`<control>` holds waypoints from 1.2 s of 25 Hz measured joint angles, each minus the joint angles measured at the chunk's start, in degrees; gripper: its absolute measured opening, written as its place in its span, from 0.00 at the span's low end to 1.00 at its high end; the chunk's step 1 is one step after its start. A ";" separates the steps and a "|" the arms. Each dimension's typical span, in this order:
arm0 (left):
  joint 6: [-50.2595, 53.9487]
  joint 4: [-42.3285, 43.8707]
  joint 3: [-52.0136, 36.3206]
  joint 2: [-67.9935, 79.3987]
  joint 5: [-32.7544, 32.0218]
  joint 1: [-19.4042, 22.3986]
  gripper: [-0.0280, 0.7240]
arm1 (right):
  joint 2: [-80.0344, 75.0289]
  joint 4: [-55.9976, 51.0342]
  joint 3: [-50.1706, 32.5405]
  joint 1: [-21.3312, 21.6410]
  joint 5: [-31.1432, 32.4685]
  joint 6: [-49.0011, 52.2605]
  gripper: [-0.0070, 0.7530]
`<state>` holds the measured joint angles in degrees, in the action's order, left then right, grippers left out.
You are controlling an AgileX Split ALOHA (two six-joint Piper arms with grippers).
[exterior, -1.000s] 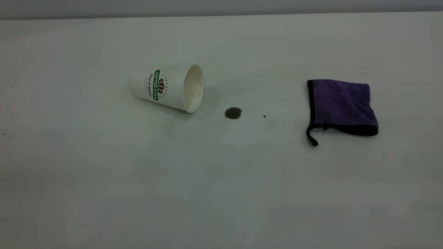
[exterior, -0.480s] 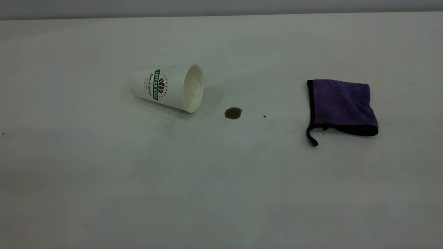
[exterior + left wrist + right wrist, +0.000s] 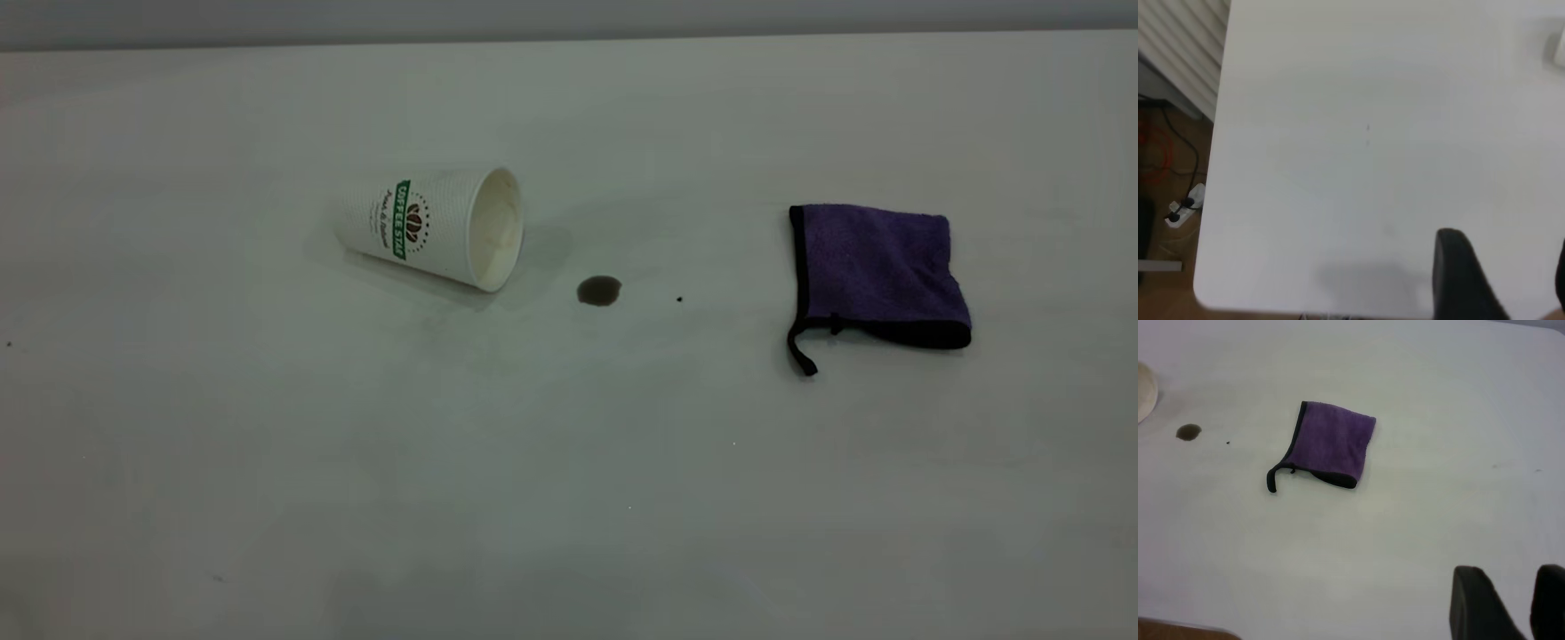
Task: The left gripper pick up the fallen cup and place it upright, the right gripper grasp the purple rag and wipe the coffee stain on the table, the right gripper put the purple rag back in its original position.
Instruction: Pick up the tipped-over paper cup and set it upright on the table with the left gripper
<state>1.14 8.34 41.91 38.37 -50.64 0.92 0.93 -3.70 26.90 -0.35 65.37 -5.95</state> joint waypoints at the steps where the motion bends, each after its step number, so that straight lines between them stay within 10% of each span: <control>1: -0.20 0.00 1.89 4.22 1.34 0.00 0.63 | 0.00 0.00 0.00 0.00 0.00 0.00 0.32; 8: -2.70 1.54 12.18 27.15 8.80 -5.11 0.97 | 0.00 0.00 0.00 0.00 0.00 0.00 0.32; 22: 33.80 31.30 25.69 68.42 13.02 -34.88 0.97 | 0.00 0.00 0.00 0.00 0.00 0.00 0.32; 30: 39.53 36.74 39.28 87.38 9.84 -43.62 0.96 | 0.00 0.00 0.00 0.00 0.00 0.00 0.32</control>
<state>40.68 45.08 81.19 125.75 -40.80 -42.70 0.93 -3.70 26.90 -0.35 65.37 -5.95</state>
